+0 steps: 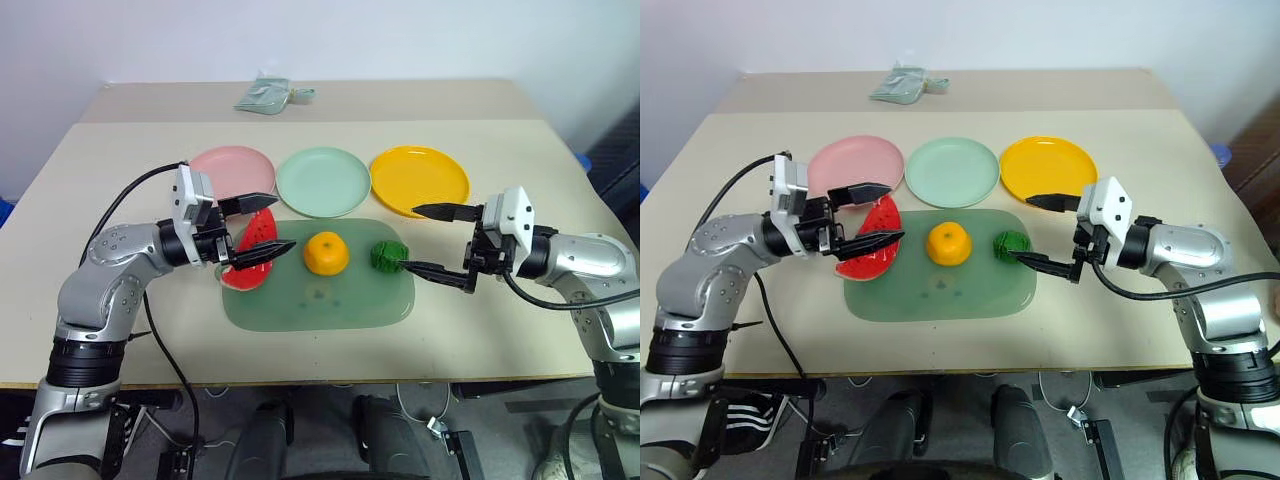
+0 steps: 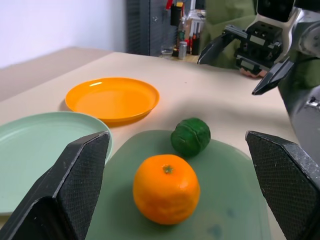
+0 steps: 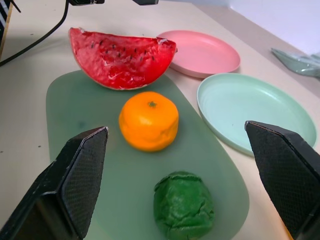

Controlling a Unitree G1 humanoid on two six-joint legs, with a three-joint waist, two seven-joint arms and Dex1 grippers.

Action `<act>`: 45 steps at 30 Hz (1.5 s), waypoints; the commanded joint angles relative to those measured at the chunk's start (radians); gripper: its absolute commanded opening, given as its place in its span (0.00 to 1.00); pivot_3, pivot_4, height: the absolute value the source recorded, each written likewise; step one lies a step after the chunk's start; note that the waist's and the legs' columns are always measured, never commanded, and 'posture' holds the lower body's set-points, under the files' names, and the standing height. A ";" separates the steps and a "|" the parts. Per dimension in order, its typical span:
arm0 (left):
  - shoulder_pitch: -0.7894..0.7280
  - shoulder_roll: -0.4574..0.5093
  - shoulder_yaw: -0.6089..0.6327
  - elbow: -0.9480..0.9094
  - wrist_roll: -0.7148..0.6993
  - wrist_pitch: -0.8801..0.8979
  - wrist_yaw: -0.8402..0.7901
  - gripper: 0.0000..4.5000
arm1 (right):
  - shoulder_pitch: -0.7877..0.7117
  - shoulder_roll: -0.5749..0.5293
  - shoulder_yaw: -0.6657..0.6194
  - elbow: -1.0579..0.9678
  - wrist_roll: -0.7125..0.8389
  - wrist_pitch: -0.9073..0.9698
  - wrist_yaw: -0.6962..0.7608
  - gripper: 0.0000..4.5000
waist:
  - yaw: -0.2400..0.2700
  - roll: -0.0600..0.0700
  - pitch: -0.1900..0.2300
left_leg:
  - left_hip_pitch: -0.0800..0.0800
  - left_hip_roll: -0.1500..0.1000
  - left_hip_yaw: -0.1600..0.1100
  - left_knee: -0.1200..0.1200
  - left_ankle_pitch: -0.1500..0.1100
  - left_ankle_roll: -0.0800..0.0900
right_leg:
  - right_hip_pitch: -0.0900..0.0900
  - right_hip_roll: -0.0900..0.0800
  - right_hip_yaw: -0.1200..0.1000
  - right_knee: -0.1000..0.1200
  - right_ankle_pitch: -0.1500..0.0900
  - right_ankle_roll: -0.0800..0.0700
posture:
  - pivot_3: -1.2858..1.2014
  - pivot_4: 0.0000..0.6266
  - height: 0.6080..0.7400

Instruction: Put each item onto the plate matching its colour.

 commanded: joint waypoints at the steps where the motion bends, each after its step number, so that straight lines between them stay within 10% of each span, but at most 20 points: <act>1: -0.001 0.015 0.017 0.009 0.002 -0.029 -0.023 1.00 | -0.019 -0.014 -0.033 -0.025 0.017 -0.005 0.000 1.00 | 0.000 0.000 0.000 | 0.000 0.000 0.000 0.000 0.000 0.000 | 0.000 0.000 0.000 0.000 0.000 0.000 | 0.52 0.24 0.99; 12: 0.068 0.142 0.138 -0.076 -0.053 0.047 -0.002 1.00 | -0.118 0.016 0.027 0.037 -0.018 -0.022 0.007 1.00 | -0.003 0.000 0.000 | 0.000 0.000 0.000 0.000 0.000 0.000 | 0.000 0.000 0.000 0.000 0.000 0.000 | 0.52 0.24 0.99; 21: 0.117 0.205 0.211 -0.271 -0.078 0.494 0.430 1.00 | -0.271 0.081 0.122 0.074 -0.034 0.056 -0.024 1.00 | 0.000 0.000 0.000 | 0.000 0.000 -0.001 0.000 0.000 0.000 | 0.000 0.000 0.000 0.000 0.000 0.000 | 0.52 0.24 0.99; 31: 0.007 -0.072 0.192 -0.409 -0.130 0.905 0.862 1.00 | -0.308 0.090 0.139 -0.009 0.006 0.137 -0.004 1.00 | 0.001 -0.001 0.000 | 0.000 0.000 -0.002 0.000 0.000 0.000 | 0.000 0.000 0.000 0.000 0.000 0.000 | 0.52 0.24 0.99; 45: -0.037 -0.204 0.087 -0.388 -0.010 0.991 1.005 1.00 | -0.245 0.110 0.120 -0.026 -0.015 0.105 -0.040 1.00 | 0.001 -0.001 0.000 | 0.000 -0.001 -0.001 0.000 0.000 0.000 | 0.000 0.000 0.000 0.000 0.000 0.000 | 0.52 0.24 0.99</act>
